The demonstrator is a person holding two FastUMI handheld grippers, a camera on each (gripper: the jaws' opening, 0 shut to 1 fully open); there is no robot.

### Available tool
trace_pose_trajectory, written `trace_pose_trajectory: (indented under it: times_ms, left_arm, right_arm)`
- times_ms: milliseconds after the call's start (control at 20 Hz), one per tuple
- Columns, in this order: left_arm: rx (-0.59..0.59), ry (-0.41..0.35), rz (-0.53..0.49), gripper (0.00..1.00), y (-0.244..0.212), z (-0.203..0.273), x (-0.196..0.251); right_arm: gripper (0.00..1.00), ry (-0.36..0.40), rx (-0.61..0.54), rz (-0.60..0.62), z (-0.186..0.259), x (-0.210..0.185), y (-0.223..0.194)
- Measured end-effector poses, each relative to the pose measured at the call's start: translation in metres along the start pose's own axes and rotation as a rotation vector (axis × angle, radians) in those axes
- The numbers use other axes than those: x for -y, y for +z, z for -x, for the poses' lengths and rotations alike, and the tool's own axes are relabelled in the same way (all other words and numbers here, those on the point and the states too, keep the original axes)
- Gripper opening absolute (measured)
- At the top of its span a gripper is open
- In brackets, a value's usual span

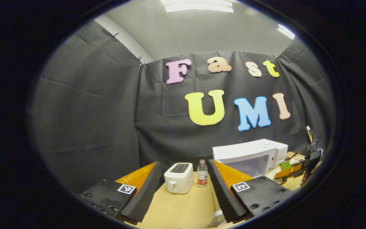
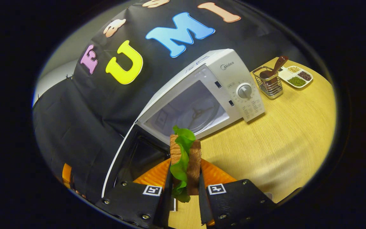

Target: Open the microwave oven with the left hand, put the food in, and close the microwave oven.

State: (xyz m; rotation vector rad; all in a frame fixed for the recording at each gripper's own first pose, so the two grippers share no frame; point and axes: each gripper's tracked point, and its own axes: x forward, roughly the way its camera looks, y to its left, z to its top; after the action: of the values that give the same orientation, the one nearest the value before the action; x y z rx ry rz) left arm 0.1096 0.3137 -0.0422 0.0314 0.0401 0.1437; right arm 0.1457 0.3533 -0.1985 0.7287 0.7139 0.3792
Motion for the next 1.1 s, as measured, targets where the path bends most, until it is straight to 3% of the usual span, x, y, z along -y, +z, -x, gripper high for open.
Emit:
trace_pose_trajectory:
  times_ms: [50,200,250,300,650,1100]
  left_arm:
    - [-0.003,0.006,-0.005,0.93,-0.002,-0.002,-0.008]
    - [-0.018,0.025,-0.011,0.93,-0.009,-0.007,-0.029]
    - [-0.023,0.032,-0.013,0.93,-0.011,-0.008,-0.037]
    - [-0.027,0.042,-0.016,0.93,-0.014,-0.008,-0.044]
    - [-0.066,0.128,-0.012,0.93,-0.023,-0.006,-0.093]
    - [-0.119,0.207,-0.061,0.93,-0.038,-0.001,-0.124]
  right_arm:
    - [0.37,-0.003,0.014,0.000,-0.009,-0.001,0.002]
    - [0.38,-0.017,0.046,0.007,-0.032,-0.002,0.004]
    - [0.34,-0.018,0.055,0.004,-0.041,-0.002,0.005]
    - [0.37,-0.016,0.066,-0.002,-0.050,-0.002,0.006]
    - [0.37,-0.016,0.136,-0.035,-0.107,-0.002,0.026]
    - [0.37,-0.040,0.261,0.007,-0.174,0.003,0.065]
